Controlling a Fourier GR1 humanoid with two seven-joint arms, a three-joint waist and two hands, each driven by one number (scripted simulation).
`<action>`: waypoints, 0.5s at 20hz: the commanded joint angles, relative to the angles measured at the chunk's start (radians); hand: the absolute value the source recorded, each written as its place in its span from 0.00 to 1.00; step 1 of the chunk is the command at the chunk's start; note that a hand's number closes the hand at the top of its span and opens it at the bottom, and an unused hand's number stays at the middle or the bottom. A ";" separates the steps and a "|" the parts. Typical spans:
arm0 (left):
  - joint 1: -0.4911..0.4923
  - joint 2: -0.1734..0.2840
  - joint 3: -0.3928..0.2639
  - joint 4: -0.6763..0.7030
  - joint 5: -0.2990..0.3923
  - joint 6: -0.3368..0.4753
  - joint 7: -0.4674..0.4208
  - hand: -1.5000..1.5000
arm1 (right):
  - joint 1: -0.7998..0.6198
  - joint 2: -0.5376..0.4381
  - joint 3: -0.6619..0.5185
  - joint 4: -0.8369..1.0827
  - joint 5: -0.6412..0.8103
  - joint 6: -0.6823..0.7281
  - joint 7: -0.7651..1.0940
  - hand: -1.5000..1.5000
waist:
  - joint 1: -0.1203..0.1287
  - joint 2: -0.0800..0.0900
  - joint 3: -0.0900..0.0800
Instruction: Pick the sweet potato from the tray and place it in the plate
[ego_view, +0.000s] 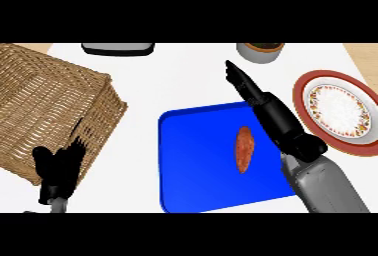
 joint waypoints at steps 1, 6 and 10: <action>0.012 0.018 0.035 -0.064 -0.001 0.002 0.022 0.50 | 0.000 0.027 -0.022 -0.019 -0.031 0.015 0.030 1.00 | -0.019 0.041 0.018; -0.009 0.014 -0.019 -0.035 -0.096 0.071 0.040 0.50 | 0.051 0.044 -0.179 0.072 -0.366 0.146 0.080 1.00 | -0.040 0.051 0.019; 0.076 0.002 -0.042 -0.129 -0.087 0.131 0.071 0.50 | -0.043 -0.352 -0.011 0.018 0.362 0.050 -0.021 1.00 | -0.087 0.034 0.010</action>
